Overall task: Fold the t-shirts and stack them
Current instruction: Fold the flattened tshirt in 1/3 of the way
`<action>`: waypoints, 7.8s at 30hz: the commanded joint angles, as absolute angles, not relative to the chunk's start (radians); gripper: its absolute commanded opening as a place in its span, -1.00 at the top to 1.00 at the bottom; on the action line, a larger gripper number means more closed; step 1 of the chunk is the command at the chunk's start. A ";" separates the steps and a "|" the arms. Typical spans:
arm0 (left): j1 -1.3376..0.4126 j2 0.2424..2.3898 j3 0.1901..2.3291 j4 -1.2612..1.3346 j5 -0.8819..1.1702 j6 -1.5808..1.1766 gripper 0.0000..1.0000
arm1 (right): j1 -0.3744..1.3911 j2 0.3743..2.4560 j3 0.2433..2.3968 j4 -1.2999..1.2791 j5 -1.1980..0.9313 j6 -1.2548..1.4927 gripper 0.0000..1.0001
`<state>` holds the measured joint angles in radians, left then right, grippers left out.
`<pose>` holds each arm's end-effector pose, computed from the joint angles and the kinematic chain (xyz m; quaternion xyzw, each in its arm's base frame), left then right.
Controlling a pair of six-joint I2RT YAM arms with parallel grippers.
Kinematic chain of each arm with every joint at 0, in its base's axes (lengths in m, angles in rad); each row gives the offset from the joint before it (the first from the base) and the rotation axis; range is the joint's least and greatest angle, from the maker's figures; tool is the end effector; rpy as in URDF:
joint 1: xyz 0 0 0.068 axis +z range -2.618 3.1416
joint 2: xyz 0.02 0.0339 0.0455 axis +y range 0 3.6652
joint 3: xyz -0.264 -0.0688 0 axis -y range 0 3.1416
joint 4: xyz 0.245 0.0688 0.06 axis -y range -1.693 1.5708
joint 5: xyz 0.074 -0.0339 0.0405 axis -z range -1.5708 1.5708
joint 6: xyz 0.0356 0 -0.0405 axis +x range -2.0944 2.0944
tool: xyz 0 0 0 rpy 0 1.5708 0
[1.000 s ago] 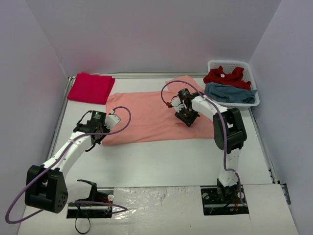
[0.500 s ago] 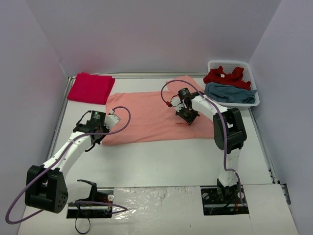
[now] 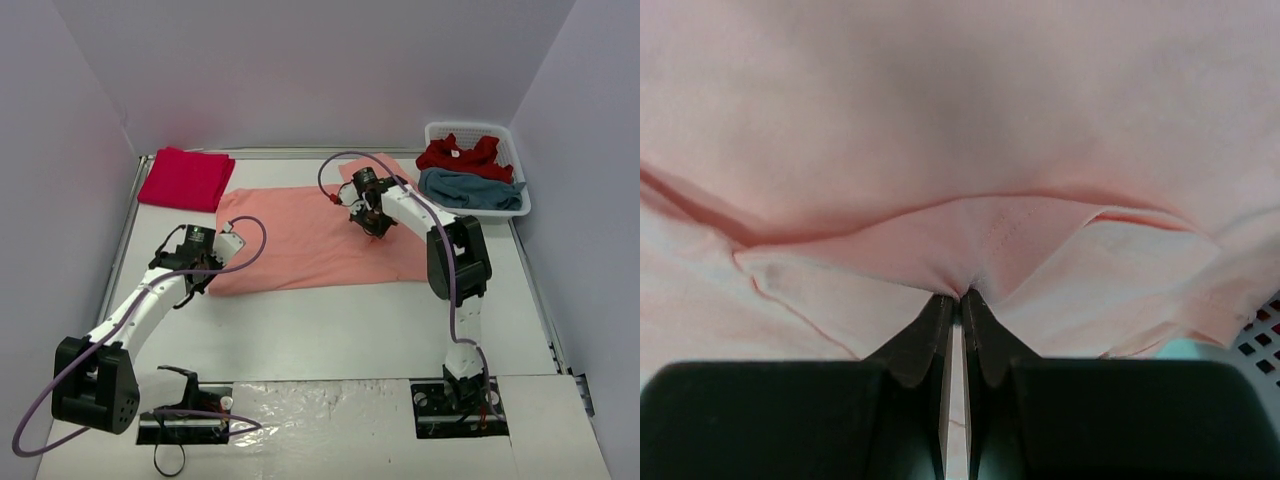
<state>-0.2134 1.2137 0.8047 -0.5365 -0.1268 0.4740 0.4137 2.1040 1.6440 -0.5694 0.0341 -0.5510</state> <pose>0.2359 -0.0465 0.2298 0.3016 0.9006 0.0997 0.2965 0.4188 0.1825 0.1919 -0.4429 0.8556 -0.0347 0.2656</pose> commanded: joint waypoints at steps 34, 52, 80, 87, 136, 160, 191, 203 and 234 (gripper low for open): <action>-0.187 1.345 0.877 -0.493 0.069 0.520 0.63 | 0.405 1.717 1.392 -0.598 0.144 -0.489 0.25; -0.101 1.627 1.063 -0.445 0.230 0.600 0.38 | 0.279 1.525 1.186 -0.595 0.054 -0.442 0.23; -0.029 1.746 1.146 -0.571 0.335 0.692 0.95 | 0.206 1.471 1.083 -0.581 0.028 -0.437 0.21; -0.029 1.694 1.169 -0.643 0.325 0.698 0.95 | 0.199 1.474 1.072 -0.572 0.026 -0.440 0.21; -0.031 1.787 1.298 -0.604 0.227 0.680 0.95 | 0.190 1.554 1.043 -0.514 -0.020 -0.426 0.21; -0.037 1.456 0.944 -0.624 0.268 0.801 0.50 | 0.156 1.508 0.970 -0.518 0.025 -0.495 0.19; -0.038 1.473 0.856 -0.569 0.305 0.839 0.42 | 0.060 1.608 0.979 -0.517 -0.038 -0.537 0.19; -0.041 1.473 0.877 -0.537 0.285 0.822 0.38 | 0.048 1.637 0.986 -0.515 -0.048 -0.543 0.19; -0.060 1.566 0.922 -0.549 0.244 0.788 0.95 | -0.029 1.686 0.977 -0.526 -0.109 -0.620 0.18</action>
<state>-0.0532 1.5875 0.9104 -0.5255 0.2428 0.7998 -0.0265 1.6779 0.9630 -0.4816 -0.0719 -0.6006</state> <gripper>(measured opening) 0.045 0.406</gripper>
